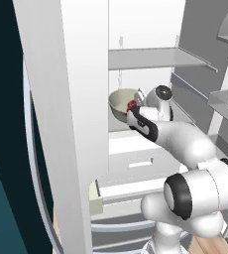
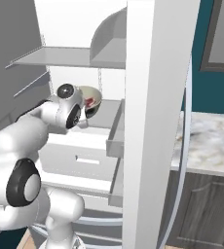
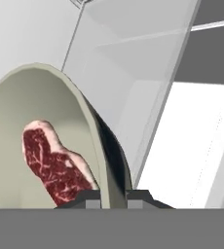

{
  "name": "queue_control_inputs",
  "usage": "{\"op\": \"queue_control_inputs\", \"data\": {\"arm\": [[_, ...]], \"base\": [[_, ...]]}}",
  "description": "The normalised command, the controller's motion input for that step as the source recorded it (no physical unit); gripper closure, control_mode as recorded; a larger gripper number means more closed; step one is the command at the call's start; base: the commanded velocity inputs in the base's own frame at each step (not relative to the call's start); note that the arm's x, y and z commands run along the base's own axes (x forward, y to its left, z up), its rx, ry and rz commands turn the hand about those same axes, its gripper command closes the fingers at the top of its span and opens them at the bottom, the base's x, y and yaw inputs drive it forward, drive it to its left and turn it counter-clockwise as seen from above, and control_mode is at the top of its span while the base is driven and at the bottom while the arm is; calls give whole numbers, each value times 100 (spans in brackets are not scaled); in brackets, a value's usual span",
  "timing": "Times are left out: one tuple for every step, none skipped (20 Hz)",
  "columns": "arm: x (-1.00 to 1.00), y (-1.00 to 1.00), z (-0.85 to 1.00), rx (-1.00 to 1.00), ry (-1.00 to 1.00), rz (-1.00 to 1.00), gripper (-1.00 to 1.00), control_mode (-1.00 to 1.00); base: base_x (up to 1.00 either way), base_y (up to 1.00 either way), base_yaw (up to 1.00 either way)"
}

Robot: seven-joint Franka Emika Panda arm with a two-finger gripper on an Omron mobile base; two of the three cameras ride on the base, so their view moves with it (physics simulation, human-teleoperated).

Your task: Place one of the steaks on the plate and the other in the bowl. Then place the bowl in the fridge.

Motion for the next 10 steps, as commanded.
{"op": "queue_control_inputs", "data": {"arm": [[46, 0, -24, -3, 1, 0, 100, -100], [46, 0, -26, -3, 1, 0, 100, -100], [44, 0, -29, -3, 0, 0, 100, -100], [37, 0, -34, -3, 0, 0, 100, -100], [36, 0, -34, -4, 0, 0, 100, -100], [34, 0, -31, -4, 0, 0, 100, -100], [35, 0, -30, -3, 0, 0, 100, -100], [35, 0, -24, -3, 0, 0, 100, -100], [36, 0, -21, -2, 0, 0, 100, -100], [36, 0, -19, -2, 0, 0, 100, -100]], "base": [[0, 0, 0], [0, 0, 0], [0, 0, 0], [0, 0, 0], [0, 0, 0], [0, 0, 0], [0, 0, 0], [0, 0, 0], [0, 0, 0], [0, 0, 0]]}}
